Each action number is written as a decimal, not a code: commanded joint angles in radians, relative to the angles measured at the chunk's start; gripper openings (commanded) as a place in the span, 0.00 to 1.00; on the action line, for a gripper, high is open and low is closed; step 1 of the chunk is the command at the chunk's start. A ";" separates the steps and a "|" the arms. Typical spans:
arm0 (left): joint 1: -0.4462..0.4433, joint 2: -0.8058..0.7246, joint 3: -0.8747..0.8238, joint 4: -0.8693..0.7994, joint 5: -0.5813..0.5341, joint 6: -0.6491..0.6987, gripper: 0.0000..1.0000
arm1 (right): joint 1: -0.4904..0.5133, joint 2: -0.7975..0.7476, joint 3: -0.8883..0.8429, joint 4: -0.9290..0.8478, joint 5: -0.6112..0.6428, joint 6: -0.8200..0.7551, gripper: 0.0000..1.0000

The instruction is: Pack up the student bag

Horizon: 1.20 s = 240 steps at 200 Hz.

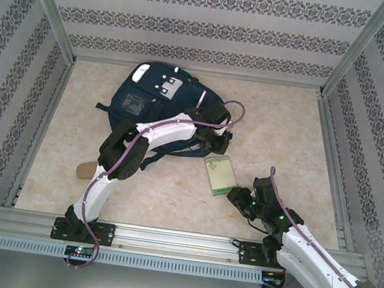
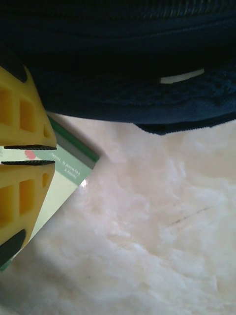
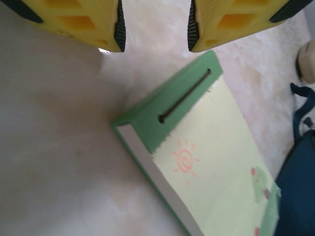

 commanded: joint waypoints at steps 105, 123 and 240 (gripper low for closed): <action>0.000 -0.011 -0.220 -0.009 -0.058 0.003 0.14 | -0.103 0.404 0.199 0.189 -0.071 -0.127 0.38; -0.001 -0.036 -0.270 0.013 -0.059 -0.010 0.13 | -0.117 0.448 0.238 0.178 -0.090 -0.158 0.37; -0.035 -0.215 -0.357 0.016 -0.106 -0.152 0.11 | -0.282 0.576 0.391 0.028 -0.131 -0.403 0.39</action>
